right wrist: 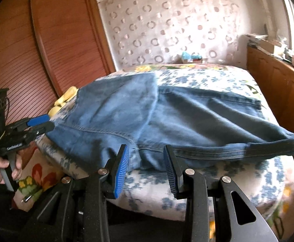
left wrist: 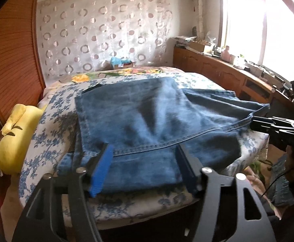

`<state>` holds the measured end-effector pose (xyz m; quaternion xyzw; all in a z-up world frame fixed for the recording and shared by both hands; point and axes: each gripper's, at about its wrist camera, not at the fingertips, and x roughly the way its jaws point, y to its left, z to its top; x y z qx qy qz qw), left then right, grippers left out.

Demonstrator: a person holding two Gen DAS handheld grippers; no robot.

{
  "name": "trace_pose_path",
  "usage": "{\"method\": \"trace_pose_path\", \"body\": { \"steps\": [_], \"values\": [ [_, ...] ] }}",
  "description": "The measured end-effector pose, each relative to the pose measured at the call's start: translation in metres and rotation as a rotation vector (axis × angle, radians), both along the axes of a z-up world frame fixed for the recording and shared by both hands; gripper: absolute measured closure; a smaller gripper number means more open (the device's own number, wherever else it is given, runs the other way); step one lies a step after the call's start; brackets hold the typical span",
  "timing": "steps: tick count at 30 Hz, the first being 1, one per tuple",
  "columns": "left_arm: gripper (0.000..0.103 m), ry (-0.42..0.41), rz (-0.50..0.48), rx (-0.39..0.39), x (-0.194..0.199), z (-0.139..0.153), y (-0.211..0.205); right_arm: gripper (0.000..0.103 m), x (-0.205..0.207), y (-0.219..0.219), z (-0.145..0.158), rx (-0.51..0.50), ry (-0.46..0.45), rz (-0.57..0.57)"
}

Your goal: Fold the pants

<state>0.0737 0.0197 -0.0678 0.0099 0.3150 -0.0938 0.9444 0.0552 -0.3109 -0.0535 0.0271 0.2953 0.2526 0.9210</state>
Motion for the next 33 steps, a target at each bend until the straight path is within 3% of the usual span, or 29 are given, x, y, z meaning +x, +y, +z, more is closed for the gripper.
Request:
{"method": "trace_pose_path", "body": {
  "steps": [2,6,12,15,25,33],
  "values": [
    [0.022,0.002,-0.016,-0.007,0.002,0.001,-0.005,0.066,-0.003,-0.012,0.001,0.012,-0.001,-0.021],
    [0.017,0.006,-0.028,-0.031,0.008,0.003,-0.014,0.066,-0.005,-0.034,0.005,0.007,-0.019,-0.085],
    [0.017,-0.021,-0.045,-0.029,0.013,0.011,-0.032,0.066,-0.017,-0.064,0.013,-0.016,-0.052,-0.2],
    [0.017,-0.029,-0.053,-0.021,0.013,0.013,-0.039,0.059,-0.019,-0.079,0.01,-0.025,-0.052,-0.26],
    [0.017,-0.018,-0.073,-0.001,0.015,0.011,-0.054,0.056,-0.008,-0.119,-0.009,0.026,0.024,-0.4],
    [0.017,-0.02,-0.085,-0.006,0.014,0.009,-0.056,0.055,0.015,-0.126,-0.012,0.02,0.06,-0.519]
  ]
}}
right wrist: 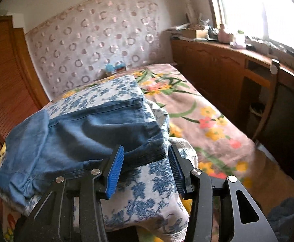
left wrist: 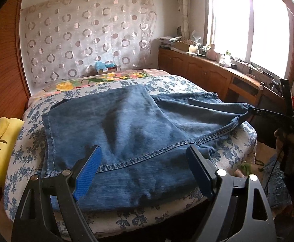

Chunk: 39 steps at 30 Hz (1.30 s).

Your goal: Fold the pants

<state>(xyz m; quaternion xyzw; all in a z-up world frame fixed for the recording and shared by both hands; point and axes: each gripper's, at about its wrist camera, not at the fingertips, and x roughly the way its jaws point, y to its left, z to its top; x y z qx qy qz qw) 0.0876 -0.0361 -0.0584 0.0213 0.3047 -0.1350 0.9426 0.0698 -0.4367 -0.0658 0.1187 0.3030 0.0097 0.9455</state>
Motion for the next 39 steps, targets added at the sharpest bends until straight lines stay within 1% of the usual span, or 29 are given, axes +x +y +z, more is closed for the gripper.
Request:
{"method": "trace_pose_path", "body": {
  "steps": [4,7,8,18,19,20,21,22,25,27,30,32,37,39],
  "values": [
    [0.017,0.004,-0.003,0.002,0.0,-0.002,-0.002,0.055,0.013,-0.001,-0.009,0.083,0.042,0.008],
    [0.017,0.006,-0.001,0.0,-0.001,-0.003,-0.002,0.055,0.019,-0.001,-0.012,0.17,0.06,0.025],
    [0.017,0.007,-0.001,-0.001,-0.001,-0.004,-0.002,0.055,0.019,-0.007,-0.009,0.171,0.061,0.019],
    [0.017,0.015,0.009,-0.008,-0.003,-0.01,0.0,0.056,0.026,-0.01,-0.016,0.166,0.079,0.016],
    [0.017,0.015,0.01,-0.008,-0.003,-0.01,0.0,0.068,0.029,-0.008,-0.016,0.162,0.075,0.023],
    [0.017,0.014,0.011,-0.008,-0.003,-0.01,0.001,0.078,0.037,-0.001,-0.018,0.157,0.074,0.033],
    [0.017,0.014,0.013,-0.008,-0.003,-0.01,0.001,0.091,0.038,0.001,-0.018,0.156,0.076,0.052],
    [0.017,0.013,0.015,-0.008,-0.004,-0.009,0.002,0.092,0.039,0.003,-0.016,0.159,0.065,0.075],
    [0.017,0.004,0.025,-0.013,-0.006,-0.006,0.006,0.093,0.036,0.018,-0.003,0.133,0.016,0.125],
    [0.017,-0.005,0.03,-0.019,-0.009,-0.003,0.01,0.093,0.035,0.028,0.011,0.134,-0.023,0.169],
    [0.017,-0.021,0.047,-0.038,-0.012,0.003,0.02,0.093,0.033,0.047,0.037,0.116,-0.086,0.235],
    [0.017,-0.033,0.059,-0.041,-0.015,0.008,0.025,0.093,0.032,0.061,0.057,0.084,-0.131,0.262],
    [0.017,-0.057,0.09,-0.046,-0.021,0.019,0.041,0.093,0.031,0.103,0.104,0.038,-0.224,0.392],
    [0.017,-0.062,0.098,-0.053,-0.024,0.023,0.047,0.093,0.029,0.123,0.117,0.022,-0.255,0.445]
  ]
}}
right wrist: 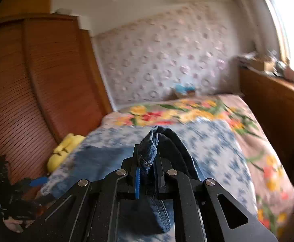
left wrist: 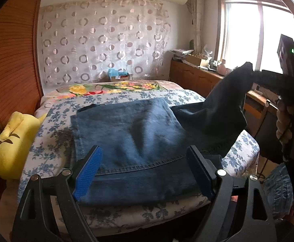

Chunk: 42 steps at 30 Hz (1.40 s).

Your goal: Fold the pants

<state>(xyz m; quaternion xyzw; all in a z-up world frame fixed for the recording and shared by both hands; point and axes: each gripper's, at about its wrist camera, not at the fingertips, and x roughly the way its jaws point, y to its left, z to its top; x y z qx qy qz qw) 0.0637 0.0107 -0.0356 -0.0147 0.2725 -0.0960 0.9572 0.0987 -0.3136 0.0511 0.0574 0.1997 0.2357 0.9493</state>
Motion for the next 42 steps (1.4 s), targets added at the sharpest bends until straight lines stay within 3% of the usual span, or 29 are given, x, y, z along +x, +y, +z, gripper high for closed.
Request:
{"method": "trace_pose_path", "body": {
  "steps": [7,12,14,16,17,20,26,30,40,42],
  "values": [
    [0.017,-0.013,0.04,0.0,-0.012,0.004,0.023,0.093,-0.004,0.065,0.012,-0.039,-0.052,0.163],
    [0.017,-0.003,0.066,-0.015,-0.014,-0.001,0.038,0.093,0.004,0.097,0.003,-0.085,-0.005,0.269],
    [0.017,0.003,0.073,-0.018,-0.014,-0.004,0.04,0.086,0.012,0.106,-0.001,-0.119,0.016,0.291],
    [0.017,0.01,0.077,-0.025,-0.013,-0.007,0.042,0.07,0.016,0.108,-0.003,-0.15,0.035,0.311],
    [0.017,0.012,0.077,-0.027,-0.012,-0.008,0.042,0.067,0.018,0.109,-0.005,-0.161,0.044,0.319],
    [0.017,0.019,0.076,-0.027,-0.01,-0.011,0.041,0.058,0.028,0.109,-0.003,-0.188,0.046,0.308],
    [0.017,0.022,0.068,-0.029,-0.009,-0.014,0.038,0.057,0.006,0.124,0.015,-0.196,0.094,0.323],
    [0.017,0.029,0.064,-0.026,-0.006,-0.016,0.037,0.057,-0.001,0.123,0.017,-0.255,0.056,0.279],
    [0.017,0.076,0.046,0.001,0.014,-0.043,0.039,0.056,-0.004,0.11,-0.033,-0.271,0.148,0.165],
    [0.022,0.085,0.033,0.005,0.019,-0.047,0.037,0.056,-0.003,0.106,-0.042,-0.25,0.178,0.147]
  ]
}}
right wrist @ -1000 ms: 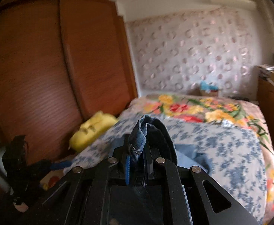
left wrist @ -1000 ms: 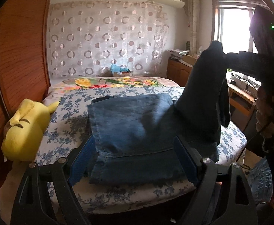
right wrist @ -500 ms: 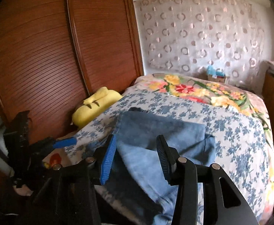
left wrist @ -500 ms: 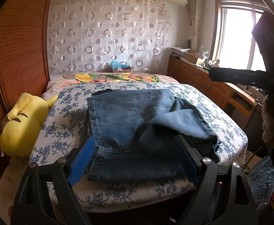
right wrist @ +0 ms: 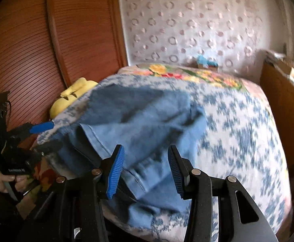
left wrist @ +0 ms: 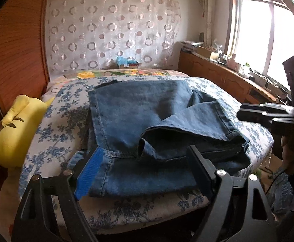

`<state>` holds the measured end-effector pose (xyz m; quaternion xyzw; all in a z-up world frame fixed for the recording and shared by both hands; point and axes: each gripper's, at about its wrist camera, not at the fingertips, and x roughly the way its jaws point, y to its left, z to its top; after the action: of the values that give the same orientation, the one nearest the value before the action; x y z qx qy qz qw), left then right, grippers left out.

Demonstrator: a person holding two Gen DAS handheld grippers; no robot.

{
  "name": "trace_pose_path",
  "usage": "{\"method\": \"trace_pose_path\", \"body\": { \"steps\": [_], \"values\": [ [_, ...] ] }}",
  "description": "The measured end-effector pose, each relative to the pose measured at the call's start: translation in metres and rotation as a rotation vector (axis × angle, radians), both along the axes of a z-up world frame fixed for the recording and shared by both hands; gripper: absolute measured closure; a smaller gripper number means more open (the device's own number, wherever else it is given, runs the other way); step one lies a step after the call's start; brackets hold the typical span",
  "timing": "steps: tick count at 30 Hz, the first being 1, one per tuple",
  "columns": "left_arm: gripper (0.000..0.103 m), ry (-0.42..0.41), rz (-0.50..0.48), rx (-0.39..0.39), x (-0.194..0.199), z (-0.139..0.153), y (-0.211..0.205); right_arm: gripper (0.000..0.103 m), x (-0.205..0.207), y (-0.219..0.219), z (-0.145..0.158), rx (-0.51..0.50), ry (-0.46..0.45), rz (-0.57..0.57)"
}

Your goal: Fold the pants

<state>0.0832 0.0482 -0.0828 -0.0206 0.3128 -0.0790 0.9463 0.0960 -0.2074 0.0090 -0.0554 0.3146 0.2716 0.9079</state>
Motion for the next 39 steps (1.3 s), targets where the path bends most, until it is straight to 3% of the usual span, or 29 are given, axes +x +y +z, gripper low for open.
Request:
{"method": "trace_pose_path", "body": {
  "steps": [4,6,16,19,20,21,23,25,28,33,39],
  "values": [
    [0.032,0.024,-0.029,0.024,0.014,-0.009,-0.006,0.056,0.003,-0.005,-0.014,0.038,0.055,-0.036],
    [0.044,0.056,-0.033,0.037,0.023,-0.015,-0.008,0.056,0.004,-0.008,-0.019,0.077,0.087,-0.045],
    [0.052,0.074,-0.046,0.058,0.034,-0.022,-0.015,0.056,-0.007,0.006,-0.024,0.139,0.124,-0.013],
    [0.065,0.063,-0.049,0.055,0.033,-0.02,-0.016,0.056,-0.009,0.011,-0.027,0.152,0.126,0.014],
    [0.07,0.061,-0.05,0.052,0.033,-0.02,-0.016,0.059,-0.007,0.013,-0.028,0.156,0.126,0.023],
    [0.077,0.061,-0.049,0.053,0.033,-0.019,-0.017,0.072,-0.009,0.015,-0.026,0.161,0.122,0.039],
    [0.088,0.074,-0.042,0.069,0.034,-0.02,-0.018,0.078,-0.005,0.017,-0.026,0.152,0.119,0.053],
    [0.089,0.066,-0.048,0.074,0.031,-0.016,-0.019,0.091,-0.002,0.017,-0.022,0.136,0.104,0.064],
    [0.09,0.043,-0.052,0.057,0.024,-0.008,-0.017,0.097,0.007,0.013,-0.011,0.149,0.071,0.085],
    [0.091,-0.032,-0.059,0.033,0.004,0.018,-0.016,0.099,0.017,0.012,0.029,0.171,-0.017,0.115],
    [0.092,-0.075,-0.049,-0.004,-0.02,0.033,-0.007,0.099,0.024,0.044,0.063,0.125,-0.08,0.174]
  ]
}}
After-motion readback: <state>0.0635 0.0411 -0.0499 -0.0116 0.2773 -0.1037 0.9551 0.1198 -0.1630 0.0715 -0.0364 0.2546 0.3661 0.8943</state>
